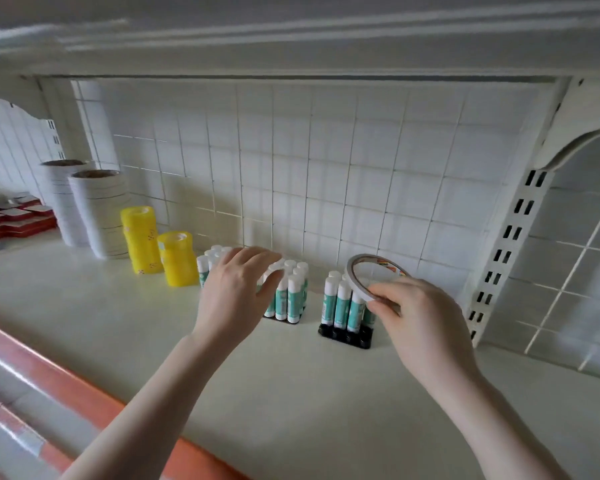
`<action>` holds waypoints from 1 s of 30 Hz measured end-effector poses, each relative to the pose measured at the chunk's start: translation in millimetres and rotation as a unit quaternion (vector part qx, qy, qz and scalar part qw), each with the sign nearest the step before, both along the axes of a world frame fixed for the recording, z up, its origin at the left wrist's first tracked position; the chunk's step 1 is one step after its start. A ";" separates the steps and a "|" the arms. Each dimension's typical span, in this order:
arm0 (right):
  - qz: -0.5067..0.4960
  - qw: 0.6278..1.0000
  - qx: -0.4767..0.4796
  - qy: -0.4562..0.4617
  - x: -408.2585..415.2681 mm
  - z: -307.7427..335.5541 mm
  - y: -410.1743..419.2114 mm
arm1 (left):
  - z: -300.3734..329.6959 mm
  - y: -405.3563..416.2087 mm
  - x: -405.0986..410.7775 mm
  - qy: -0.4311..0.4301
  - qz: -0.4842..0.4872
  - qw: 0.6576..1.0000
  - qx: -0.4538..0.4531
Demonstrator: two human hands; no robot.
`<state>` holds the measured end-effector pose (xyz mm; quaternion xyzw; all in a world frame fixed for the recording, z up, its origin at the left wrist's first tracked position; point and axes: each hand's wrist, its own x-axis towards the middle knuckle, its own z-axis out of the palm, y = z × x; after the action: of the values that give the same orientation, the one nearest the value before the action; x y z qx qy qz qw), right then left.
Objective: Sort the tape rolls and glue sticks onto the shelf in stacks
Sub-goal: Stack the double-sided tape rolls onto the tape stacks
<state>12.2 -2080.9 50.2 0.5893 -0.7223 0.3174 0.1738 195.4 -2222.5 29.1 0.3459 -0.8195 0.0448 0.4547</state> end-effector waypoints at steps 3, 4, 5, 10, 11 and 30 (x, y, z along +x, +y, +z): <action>0.029 1.000 0.002 0.003 27.7 6.1 -33.6 | 1.5 -18.2 43.7 0.020 0.046 0.999 -0.004; 0.040 0.999 0.000 0.005 38.6 7.7 -46.1 | 0.5 -24.8 58.8 0.026 0.058 0.998 -0.004; 0.055 0.998 -0.005 0.004 55.7 9.1 -63.9 | -1.1 -35.4 80.3 0.032 0.072 0.997 -0.007; 0.092 0.995 -0.022 0.005 126.6 15.6 -130.4 | -11.2 -82.6 159.3 0.034 0.101 0.994 0.013; 0.096 0.995 -0.021 0.004 144.2 16.4 -145.9 | -13.8 -96.3 177.9 0.032 0.101 0.994 0.015; 0.108 0.993 0.019 -0.037 339.8 76.3 -392.5 | -55.2 -271.1 362.5 0.029 0.097 0.986 0.131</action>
<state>352.0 -2473.4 126.5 0.6551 -0.6660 0.3422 0.1010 557.9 -2493.6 -26.1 0.4815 -0.7672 -0.0296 0.4226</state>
